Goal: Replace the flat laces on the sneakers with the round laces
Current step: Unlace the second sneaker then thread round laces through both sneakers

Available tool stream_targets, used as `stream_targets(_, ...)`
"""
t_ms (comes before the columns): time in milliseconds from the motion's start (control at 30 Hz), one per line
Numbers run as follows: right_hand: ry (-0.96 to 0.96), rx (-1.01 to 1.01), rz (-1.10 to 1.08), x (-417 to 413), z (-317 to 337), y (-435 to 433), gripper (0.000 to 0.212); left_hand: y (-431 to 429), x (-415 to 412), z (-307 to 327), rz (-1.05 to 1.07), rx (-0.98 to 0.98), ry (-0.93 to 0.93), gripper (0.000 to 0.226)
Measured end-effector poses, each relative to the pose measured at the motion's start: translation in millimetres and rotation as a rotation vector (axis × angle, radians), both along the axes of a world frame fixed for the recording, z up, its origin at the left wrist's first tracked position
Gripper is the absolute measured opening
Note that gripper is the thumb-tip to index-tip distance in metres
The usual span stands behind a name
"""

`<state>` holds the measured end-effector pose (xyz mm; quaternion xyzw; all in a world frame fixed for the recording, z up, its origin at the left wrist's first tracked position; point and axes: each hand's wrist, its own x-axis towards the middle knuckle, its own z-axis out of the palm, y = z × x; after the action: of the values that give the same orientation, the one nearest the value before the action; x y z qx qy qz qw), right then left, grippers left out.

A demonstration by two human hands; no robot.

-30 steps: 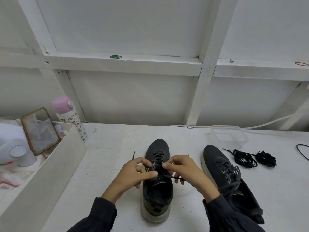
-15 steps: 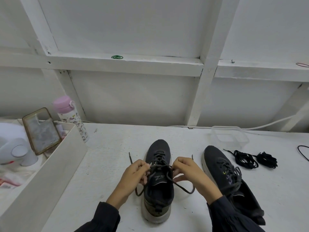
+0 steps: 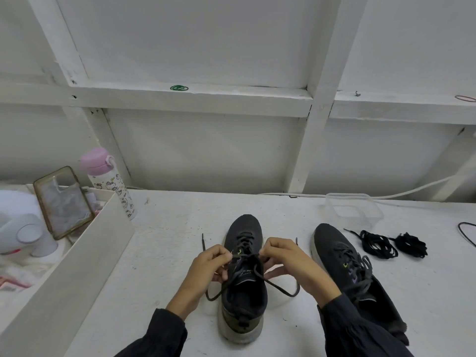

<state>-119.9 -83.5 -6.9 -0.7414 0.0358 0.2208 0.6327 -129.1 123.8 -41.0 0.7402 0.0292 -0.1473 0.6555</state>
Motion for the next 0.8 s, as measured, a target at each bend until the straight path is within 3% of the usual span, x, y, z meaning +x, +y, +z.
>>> stream_targets(133,0.048,0.031,-0.082,-3.0,-3.0,1.5,0.02,-2.0,-0.9,0.2,0.037,-0.007,0.021,0.024)
stream_targets(200,0.031,0.005,-0.061,-2.0,-1.6,2.5,0.016,-4.7,2.0,2.0,0.039,0.045,-0.019,0.023)
stream_targets(300,-0.02,-0.05,-0.004,0.3,0.6,3.7,0.031,-7.5,7.5,3.6,-0.003,0.158,-0.091,0.026)
stream_targets(367,-0.064,-0.063,0.038,0.9,-0.2,4.7,0.025,-8.4,9.1,0.7,-0.022,0.219,-0.138,0.023)
stream_targets(800,0.031,0.04,-0.042,-7.5,-7.6,-2.9,0.015,-5.3,1.9,-8.9,0.069,0.072,-0.078,0.02)
